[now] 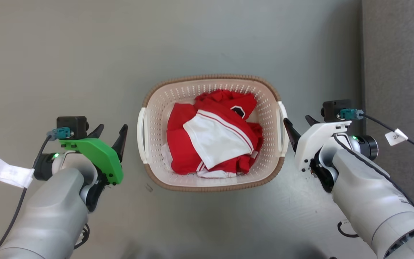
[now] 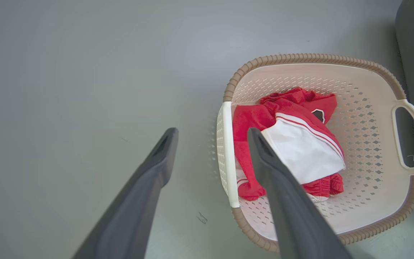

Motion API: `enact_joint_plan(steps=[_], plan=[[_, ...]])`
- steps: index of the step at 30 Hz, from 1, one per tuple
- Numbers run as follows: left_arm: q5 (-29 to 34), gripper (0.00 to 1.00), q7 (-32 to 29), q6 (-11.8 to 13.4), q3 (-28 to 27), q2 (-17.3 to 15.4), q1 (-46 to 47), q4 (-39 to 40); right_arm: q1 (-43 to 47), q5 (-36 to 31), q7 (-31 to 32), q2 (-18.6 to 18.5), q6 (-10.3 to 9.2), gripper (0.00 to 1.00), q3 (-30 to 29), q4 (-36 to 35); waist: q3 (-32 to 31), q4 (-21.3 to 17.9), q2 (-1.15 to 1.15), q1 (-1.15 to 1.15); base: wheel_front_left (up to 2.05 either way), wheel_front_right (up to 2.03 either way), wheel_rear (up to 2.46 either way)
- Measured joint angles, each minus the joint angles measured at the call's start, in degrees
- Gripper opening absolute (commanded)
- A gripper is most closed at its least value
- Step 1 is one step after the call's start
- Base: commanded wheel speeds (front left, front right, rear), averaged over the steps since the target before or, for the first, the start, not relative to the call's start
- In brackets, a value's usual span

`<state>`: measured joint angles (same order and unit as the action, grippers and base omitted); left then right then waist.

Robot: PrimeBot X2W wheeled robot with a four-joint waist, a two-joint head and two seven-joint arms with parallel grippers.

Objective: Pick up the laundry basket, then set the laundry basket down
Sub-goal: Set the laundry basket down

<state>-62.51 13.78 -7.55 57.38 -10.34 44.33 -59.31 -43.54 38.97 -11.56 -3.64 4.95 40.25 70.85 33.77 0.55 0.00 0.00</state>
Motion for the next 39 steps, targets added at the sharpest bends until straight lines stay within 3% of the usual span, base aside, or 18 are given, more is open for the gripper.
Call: enact_joint_plan(steps=[13, 19, 27, 39], plan=[[3.07, 1.0, 0.47, 0.07, -1.68, -0.59, -1.53, 0.79, 3.94, 0.91, -2.11, 0.05, -1.11, 1.0, -1.94, -2.02, -6.7, -0.94, 0.0, 0.0, 0.0, 0.0, 0.0], [4.76, 1.0, 0.47, 1.81, -4.39, -1.66, -1.52, 4.04, 4.87, 0.91, -2.61, 0.08, -1.72, 1.0, -2.44, -3.88, -8.98, -1.16, 0.0, 0.0, 0.0, 0.0, 0.0], [8.79, 1.0, 0.48, 5.24, -9.82, -4.12, -3.14, 9.78, 6.06, -0.34, -2.61, -0.18, -5.04, 1.0, -4.89, -11.94, -12.94, -1.6, 0.0, 0.0, 0.0, 0.0, 0.0], [16.4, 1.0, 0.52, 10.88, -16.26, -6.33, -8.43, 21.35, 10.47, -5.7, -2.71, -3.82, -9.66, 1.0, -9.75, -25.26, -18.38, -2.41, 0.0, 0.0, 0.0, 0.0, 0.0]])
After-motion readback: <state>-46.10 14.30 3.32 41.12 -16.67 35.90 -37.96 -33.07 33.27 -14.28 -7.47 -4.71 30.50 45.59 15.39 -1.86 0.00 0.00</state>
